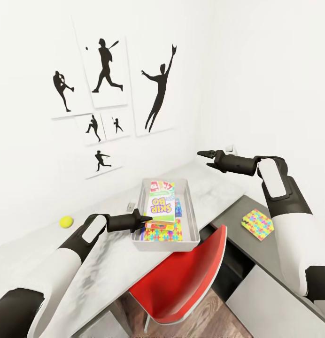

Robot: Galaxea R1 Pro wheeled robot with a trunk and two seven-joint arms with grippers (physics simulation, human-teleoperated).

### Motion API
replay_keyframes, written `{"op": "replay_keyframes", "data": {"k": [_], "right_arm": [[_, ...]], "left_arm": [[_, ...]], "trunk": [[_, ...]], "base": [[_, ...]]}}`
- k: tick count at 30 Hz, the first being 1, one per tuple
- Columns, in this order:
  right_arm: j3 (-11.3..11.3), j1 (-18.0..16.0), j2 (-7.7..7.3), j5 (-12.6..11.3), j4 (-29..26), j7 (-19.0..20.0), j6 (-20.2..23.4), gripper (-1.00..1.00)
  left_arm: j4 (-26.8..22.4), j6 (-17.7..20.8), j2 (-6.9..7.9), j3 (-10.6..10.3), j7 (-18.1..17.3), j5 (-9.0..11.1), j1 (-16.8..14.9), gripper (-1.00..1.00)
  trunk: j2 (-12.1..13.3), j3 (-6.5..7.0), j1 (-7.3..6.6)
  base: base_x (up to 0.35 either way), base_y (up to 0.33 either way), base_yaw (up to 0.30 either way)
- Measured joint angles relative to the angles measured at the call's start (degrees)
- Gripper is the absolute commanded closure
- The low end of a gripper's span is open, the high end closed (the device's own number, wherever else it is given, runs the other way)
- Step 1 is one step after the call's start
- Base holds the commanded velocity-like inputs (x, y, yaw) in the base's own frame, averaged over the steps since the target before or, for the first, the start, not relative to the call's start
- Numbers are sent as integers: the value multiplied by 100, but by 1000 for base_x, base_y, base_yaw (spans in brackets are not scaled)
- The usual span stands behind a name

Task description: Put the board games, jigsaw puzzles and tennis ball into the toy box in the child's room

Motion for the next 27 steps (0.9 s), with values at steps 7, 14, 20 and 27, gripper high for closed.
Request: {"op": "replay_keyframes", "data": {"k": [7, 14, 20, 27], "right_arm": [[0, 2, 0, 0, 0, 0, 0, -100], [0, 2, 0, 0, 0, 1, 0, -100], [0, 2, 0, 0, 0, -1, 0, -100], [-21, 56, -8, -6, -144, 16, -2, -100]], "left_arm": [[-208, 6, -2, 0, -2, 4, -2, 100], [-353, 4, -2, -3, 5, -50, -6, 100], [-361, 3, -2, -4, 14, -52, -9, 100], [-371, 4, -2, -5, 14, -52, -16, 100]], "trunk": [[0, -66, 0], [0, -132, 0], [0, -189, 0], [-1, -255, 0]], "base": [[0, 0, 0], [0, 0, 0], [0, 0, 0], [0, 0, 0]]}}
